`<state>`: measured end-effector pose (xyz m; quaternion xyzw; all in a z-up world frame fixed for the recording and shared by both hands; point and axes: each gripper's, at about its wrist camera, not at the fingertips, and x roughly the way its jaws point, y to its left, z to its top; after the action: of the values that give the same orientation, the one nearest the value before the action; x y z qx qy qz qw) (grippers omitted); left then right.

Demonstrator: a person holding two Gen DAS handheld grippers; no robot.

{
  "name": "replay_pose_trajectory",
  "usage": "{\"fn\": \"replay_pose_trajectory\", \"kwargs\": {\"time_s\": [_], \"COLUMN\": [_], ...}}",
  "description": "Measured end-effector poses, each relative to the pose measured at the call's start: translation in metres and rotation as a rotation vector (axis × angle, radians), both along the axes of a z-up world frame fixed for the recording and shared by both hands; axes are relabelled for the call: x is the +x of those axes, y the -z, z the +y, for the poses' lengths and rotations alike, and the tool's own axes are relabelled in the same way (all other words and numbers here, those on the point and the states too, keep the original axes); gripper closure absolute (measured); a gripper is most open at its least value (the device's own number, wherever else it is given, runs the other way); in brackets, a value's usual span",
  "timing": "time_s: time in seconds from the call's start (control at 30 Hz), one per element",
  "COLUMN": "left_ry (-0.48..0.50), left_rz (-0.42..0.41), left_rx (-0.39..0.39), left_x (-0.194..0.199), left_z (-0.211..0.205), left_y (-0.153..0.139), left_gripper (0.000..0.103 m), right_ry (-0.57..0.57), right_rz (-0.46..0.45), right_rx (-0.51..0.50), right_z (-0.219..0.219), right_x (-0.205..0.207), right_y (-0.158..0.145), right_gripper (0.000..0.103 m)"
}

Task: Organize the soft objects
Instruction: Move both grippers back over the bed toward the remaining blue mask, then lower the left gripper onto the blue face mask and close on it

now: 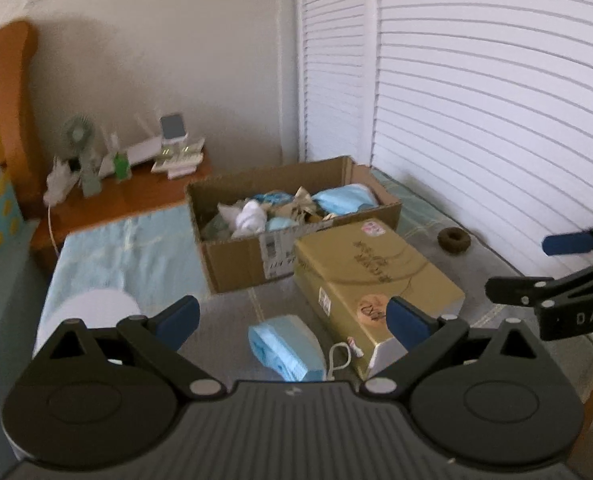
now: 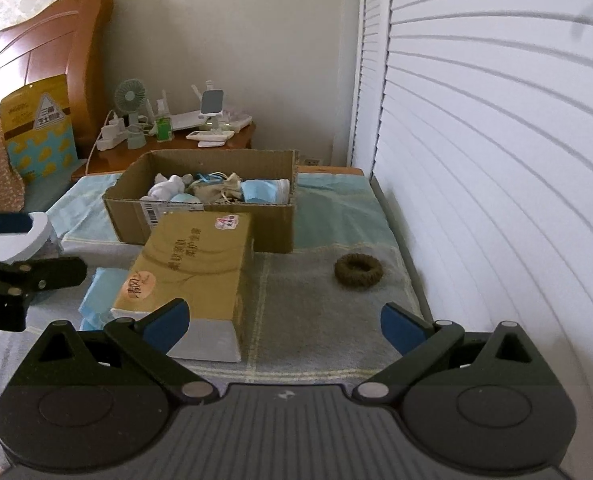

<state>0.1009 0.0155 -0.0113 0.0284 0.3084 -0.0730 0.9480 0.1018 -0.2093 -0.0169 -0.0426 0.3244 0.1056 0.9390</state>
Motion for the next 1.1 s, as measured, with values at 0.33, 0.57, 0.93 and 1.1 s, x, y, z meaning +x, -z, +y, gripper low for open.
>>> {"fn": "replay_pose_trajectory", "kwargs": {"time_s": [0.33,0.57,0.93,1.1], "left_ry": [-0.048,-0.036,-0.007,0.0], "left_rz": [0.043,0.07,0.167,0.174], "left_rx": [0.034,0.08,0.15,0.185], "left_x": [0.006,0.015,0.031,0.028], "left_z": [0.005,-0.002,-0.007,-0.002], "left_y": [0.025,0.04,0.044,0.022], "left_gripper": [0.003,0.003,0.003,0.003], "right_ry": [0.06,0.071,0.055,0.053], "right_rz": [0.043,0.077,0.098,0.105], "right_rx": [-0.037,-0.041,-0.067,-0.065], "right_z": [-0.012,-0.013,-0.008,-0.008], "right_x": [0.021,0.031,0.037,0.036], "right_y": [0.024,0.036,0.044,0.044], "right_gripper": [0.0,0.0,0.0,0.0]}}
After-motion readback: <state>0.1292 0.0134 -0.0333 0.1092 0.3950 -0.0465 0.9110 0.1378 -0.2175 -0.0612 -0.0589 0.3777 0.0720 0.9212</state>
